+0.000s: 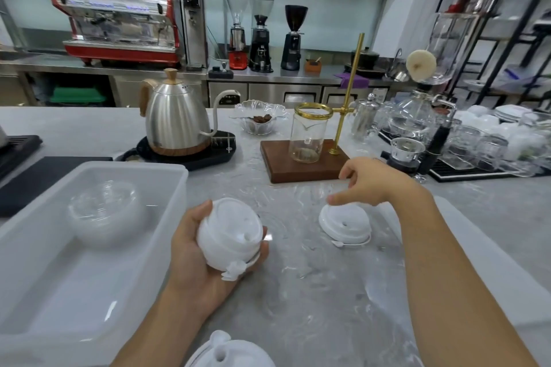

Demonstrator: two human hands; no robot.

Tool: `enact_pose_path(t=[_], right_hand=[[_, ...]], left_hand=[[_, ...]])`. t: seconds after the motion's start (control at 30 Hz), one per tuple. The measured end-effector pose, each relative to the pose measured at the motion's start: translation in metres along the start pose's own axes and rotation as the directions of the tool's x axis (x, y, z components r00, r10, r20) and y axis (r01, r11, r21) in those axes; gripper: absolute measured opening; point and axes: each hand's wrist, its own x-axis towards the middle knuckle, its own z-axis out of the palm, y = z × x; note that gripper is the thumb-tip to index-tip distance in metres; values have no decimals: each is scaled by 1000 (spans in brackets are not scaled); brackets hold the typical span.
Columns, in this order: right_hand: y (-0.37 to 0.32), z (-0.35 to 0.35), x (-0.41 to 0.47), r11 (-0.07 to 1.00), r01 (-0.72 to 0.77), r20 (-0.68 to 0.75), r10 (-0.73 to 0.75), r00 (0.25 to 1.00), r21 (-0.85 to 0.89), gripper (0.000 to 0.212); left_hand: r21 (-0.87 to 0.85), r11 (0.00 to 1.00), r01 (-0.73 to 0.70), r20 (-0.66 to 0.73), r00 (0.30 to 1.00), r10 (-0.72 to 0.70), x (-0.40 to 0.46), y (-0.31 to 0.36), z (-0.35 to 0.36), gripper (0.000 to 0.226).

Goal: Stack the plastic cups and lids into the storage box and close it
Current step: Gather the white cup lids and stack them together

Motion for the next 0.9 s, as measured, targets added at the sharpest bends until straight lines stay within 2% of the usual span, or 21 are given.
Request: enact_pose_path(t=[0.13, 0.37, 0.57, 0.77, 0.9], right_hand=[[3, 7, -2, 992, -99, 132, 108, 985, -72, 73], [-6, 18, 0, 987, -133, 176, 148, 973, -92, 69], [-9, 20, 2, 990, -125, 136, 132, 982, -61, 63], [-14, 15, 4, 998, -32, 105, 26, 994, 54, 52], [-28, 9, -2, 976, 160, 47, -169, 985, 147, 53]], left_hand=[[21, 1000, 3, -11, 1000, -2, 0, 1, 0, 42], [40, 998, 39, -4, 999, -39, -3, 3, 2, 48], [-4, 998, 65, -31, 997, -65, -5, 3, 6, 56], [-24, 995, 93, -19, 995, -93, -5, 4, 6, 65], [-39, 994, 105, -22, 994, -106, -4, 3, 7, 68]])
